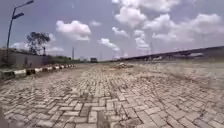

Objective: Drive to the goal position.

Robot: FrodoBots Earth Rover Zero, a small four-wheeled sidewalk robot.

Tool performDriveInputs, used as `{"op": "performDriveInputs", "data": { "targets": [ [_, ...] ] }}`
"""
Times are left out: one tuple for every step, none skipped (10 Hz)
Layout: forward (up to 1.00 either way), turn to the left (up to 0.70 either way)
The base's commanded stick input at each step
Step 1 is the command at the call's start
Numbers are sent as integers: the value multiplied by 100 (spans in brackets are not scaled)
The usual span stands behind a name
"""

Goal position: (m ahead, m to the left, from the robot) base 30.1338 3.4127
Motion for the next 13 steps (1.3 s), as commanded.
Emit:
{"op": "performDriveInputs", "data": {
  "targets": [
    [85,34],
    [85,34],
    [85,34],
    [85,0],
    [85,0],
    [85,0],
    [85,0],
    [85,0],
    [85,0],
    [85,0],
    [85,0],
    [85,0],
    [85,0]
  ]
}}
